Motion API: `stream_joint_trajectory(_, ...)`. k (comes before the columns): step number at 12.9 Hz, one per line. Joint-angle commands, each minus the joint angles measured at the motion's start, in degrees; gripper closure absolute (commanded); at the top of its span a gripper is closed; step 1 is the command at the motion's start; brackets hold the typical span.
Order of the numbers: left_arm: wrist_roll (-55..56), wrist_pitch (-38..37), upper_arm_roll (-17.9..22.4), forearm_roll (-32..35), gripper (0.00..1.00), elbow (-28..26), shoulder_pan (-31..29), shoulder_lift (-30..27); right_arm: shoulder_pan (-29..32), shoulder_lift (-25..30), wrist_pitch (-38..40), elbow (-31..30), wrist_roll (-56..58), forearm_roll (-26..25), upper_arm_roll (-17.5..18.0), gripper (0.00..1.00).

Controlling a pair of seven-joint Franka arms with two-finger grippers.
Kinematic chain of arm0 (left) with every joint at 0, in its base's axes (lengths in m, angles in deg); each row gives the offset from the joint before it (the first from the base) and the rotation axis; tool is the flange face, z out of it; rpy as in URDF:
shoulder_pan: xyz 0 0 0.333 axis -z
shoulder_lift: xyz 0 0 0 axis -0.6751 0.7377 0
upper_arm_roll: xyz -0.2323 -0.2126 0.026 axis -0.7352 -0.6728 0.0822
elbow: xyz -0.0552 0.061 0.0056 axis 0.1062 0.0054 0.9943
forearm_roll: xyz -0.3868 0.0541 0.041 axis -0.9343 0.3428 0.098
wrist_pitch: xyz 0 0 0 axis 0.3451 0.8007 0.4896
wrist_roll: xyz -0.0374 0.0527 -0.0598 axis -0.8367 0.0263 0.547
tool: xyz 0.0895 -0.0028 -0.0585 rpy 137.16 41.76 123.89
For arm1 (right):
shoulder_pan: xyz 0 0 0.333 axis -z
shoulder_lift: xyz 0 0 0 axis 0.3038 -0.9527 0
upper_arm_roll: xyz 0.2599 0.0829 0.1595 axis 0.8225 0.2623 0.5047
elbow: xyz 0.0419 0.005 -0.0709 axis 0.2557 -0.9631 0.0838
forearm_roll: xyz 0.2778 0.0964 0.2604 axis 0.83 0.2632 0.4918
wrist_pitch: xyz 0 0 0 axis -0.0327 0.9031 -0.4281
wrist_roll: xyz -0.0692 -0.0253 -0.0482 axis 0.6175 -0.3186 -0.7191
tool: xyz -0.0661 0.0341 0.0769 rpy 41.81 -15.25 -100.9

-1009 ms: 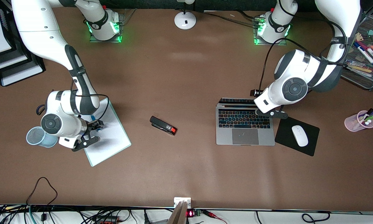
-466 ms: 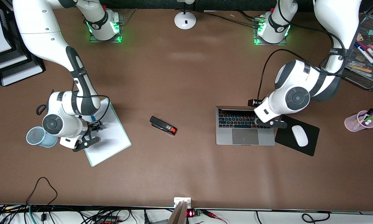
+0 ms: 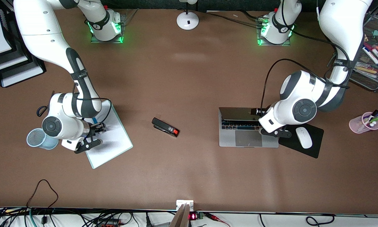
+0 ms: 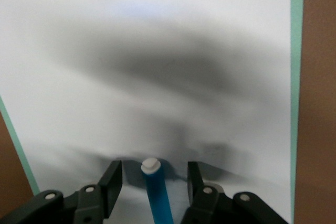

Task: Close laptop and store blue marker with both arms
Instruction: 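Push the laptop lid shut with the left gripper while the right gripper lifts the marker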

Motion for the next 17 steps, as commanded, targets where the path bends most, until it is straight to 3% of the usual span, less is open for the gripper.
stream_joint_trajectory(1,0.52,1.68,-0.19,1.64,0.0,3.53,0.17,3.15,0.12,-0.64,0.05,0.91,1.72,0.57,0.09,0.51)
stream_joint_trajectory(8,0.17,6.8,2.7,1.9,0.0,3.88,1.13,7.63,0.21,-1.07,-0.04,1.0,4.89,0.48,0.0,0.68)
stream_joint_trajectory(11,0.43,7.76,2.71,5.41,0.0,3.97,1.93,9.21,0.21,-1.34,-0.04,1.0,4.72,1.01,0.09,0.76)
stream_joint_trajectory(17,0.52,10.39,2.8,7.09,0.0,5.03,2.72,11.76,0.3,-1.34,-0.04,1.87,4.89,0.66,-0.08,0.81)
